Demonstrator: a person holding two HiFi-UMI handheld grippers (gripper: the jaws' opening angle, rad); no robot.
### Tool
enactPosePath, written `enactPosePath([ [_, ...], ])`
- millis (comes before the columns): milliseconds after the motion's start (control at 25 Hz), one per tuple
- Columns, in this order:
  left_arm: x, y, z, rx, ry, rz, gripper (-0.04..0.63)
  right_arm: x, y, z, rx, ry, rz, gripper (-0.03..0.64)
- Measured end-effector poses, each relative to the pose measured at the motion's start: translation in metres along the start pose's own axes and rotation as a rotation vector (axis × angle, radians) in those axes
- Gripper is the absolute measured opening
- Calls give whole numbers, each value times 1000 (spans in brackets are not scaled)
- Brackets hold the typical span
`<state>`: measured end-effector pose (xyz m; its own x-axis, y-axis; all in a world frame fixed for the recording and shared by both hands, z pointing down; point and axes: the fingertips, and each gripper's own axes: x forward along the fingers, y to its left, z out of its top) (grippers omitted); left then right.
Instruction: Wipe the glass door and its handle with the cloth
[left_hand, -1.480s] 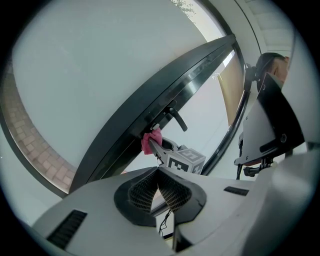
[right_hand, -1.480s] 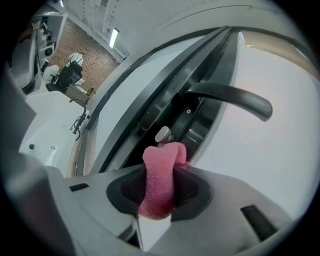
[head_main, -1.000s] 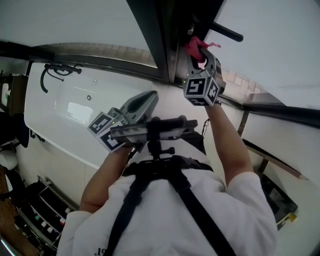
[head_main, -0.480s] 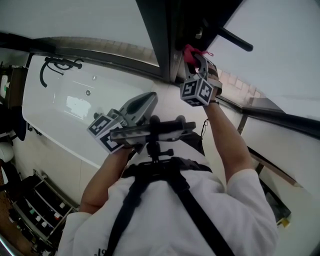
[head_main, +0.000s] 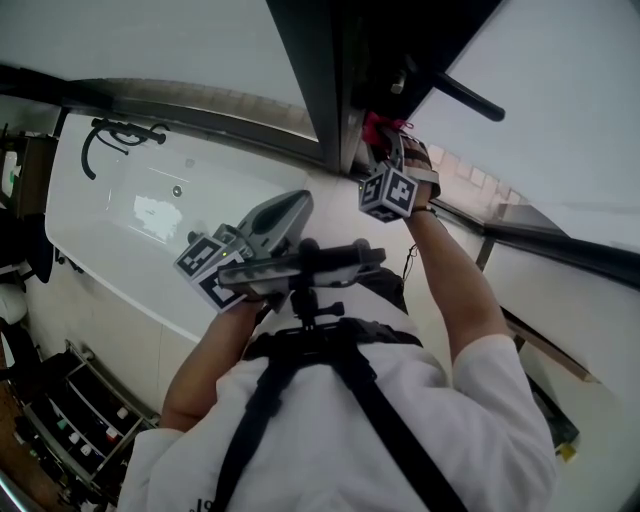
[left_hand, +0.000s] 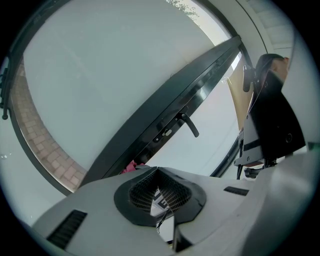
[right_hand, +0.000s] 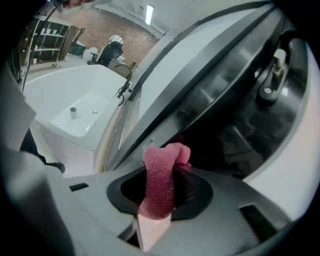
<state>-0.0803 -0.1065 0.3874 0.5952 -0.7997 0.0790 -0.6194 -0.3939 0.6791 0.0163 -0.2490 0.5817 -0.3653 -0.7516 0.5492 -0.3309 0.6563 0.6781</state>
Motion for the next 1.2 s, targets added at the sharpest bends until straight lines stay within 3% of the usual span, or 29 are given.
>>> enactPosePath([
  [480, -13, 9, 4, 13, -36, 72, -12, 30, 57, -74, -257, 185, 182, 110],
  [680, -16, 13, 5, 14, -38, 97, -12, 36, 68, -93, -298, 234, 226, 110],
  [760, -17, 13, 5, 17, -42, 101, -12, 37, 72, -97, -254, 242, 243, 110],
  [840, -17, 14, 5, 18, -44, 105, -12, 36, 73, -101, -105, 259, 251, 110],
  [880, -18, 14, 5, 18, -45, 108, -12, 34, 71, -102, 22, 278, 251, 110],
  [1000, -18, 16, 7, 20, -40, 112, -12, 29, 70, -109, 518, 343, 259, 110],
  [1200, -15, 14, 5, 31, -20, 111, -12, 41, 76, -137, 1368, 310, 274, 110],
])
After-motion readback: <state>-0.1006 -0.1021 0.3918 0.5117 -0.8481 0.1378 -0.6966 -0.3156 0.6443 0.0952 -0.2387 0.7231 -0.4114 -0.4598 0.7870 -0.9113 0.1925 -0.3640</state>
